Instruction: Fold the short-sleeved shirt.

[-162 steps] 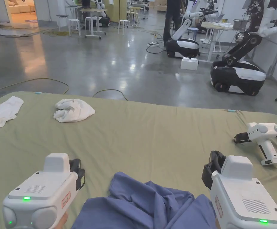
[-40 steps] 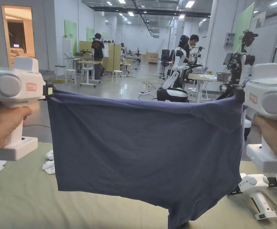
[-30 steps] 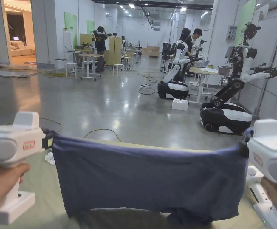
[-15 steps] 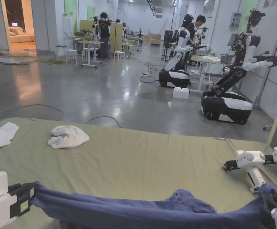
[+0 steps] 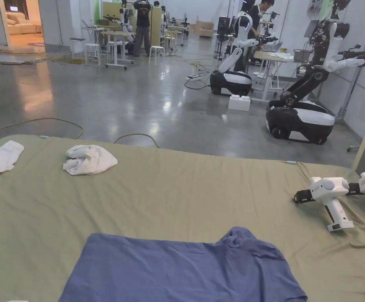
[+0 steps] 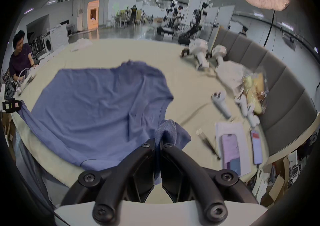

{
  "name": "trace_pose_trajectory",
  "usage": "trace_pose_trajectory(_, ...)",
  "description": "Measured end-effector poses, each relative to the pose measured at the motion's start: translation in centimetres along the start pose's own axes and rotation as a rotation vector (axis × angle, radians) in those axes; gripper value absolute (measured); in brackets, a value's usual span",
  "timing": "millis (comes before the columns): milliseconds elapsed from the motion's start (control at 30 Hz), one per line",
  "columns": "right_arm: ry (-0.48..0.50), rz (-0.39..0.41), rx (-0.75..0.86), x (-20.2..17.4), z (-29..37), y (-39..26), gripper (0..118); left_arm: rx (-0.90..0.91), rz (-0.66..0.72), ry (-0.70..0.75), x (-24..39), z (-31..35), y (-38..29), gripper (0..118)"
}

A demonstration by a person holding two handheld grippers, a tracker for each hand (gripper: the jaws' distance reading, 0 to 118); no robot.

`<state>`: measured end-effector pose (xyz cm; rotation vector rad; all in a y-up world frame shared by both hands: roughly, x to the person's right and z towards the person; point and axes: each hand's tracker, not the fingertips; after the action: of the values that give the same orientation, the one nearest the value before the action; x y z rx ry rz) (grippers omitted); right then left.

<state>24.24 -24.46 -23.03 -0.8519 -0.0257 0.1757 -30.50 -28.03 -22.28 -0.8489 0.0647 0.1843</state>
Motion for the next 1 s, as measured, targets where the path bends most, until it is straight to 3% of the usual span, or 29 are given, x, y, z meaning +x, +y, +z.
trace_pose_trajectory(233,0.027,-0.054,-0.052,-0.2,-3.9,-2.6,4,-0.077,-0.004,0.032,-0.3,-4.1,-2.2,0)
trace_pose_trajectory(300,0.015,-0.072,-0.042,-0.4,-3.9,-2.3,10,-0.075,0.006,0.036,-0.2,-4.1,-2.1,8)
trace_pose_trajectory(367,-0.004,-0.083,-0.002,-0.6,-3.1,-1.5,26,-0.026,0.016,0.034,0.1,-3.8,-1.3,31)
trace_pose_trajectory(433,-0.025,-0.104,0.088,-0.8,-2.3,-0.2,59,0.046,0.001,0.025,0.9,-2.8,-0.1,63)
trace_pose_trajectory(500,-0.037,-0.105,0.177,-1.3,-1.5,1.5,72,0.127,-0.019,0.011,1.7,-2.2,1.3,66)
trace_pose_trajectory(667,-0.036,-0.091,0.432,-3.8,0.5,6.0,72,0.366,-0.073,0.027,4.8,-0.3,5.2,66)
trace_pose_trajectory(867,-0.029,-0.106,0.700,-7.3,1.9,10.3,69,0.647,-0.140,0.145,8.7,1.9,8.7,65)
trace_pose_trajectory(900,-0.028,-0.098,0.737,-7.8,2.0,10.8,64,0.683,-0.132,0.148,9.2,2.3,9.1,62)
trace_pose_trajectory(967,-0.044,-0.092,0.787,-8.7,2.4,11.3,39,0.744,-0.115,0.150,9.8,3.1,9.7,41)
trace_pose_trajectory(1000,-0.044,-0.094,0.800,-9.0,2.6,11.5,34,0.776,-0.124,0.138,10.1,3.6,9.9,36)
